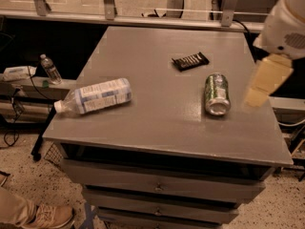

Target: Place green can upright

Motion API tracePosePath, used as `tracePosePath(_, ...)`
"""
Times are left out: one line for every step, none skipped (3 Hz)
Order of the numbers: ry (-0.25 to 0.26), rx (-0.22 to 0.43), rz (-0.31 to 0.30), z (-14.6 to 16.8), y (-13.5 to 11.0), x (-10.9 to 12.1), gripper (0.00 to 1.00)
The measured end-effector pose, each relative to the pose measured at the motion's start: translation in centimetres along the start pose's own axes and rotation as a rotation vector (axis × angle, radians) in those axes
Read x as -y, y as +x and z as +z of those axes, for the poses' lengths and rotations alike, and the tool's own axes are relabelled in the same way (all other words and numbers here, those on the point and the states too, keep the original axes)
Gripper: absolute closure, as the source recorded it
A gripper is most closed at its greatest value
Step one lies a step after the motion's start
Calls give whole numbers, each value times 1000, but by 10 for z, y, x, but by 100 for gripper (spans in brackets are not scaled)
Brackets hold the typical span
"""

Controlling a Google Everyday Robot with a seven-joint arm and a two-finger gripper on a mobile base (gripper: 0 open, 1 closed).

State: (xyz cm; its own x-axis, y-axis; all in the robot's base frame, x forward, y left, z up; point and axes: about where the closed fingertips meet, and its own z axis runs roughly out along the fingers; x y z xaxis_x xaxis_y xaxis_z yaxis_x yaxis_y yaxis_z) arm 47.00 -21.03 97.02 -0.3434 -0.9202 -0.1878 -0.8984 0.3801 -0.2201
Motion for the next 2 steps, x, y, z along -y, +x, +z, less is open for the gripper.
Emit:
tracePosePath(-21, -14, 202, 23, -26, 27, 0)
tracePosePath(-6, -26, 374, 43, -35, 34, 0)
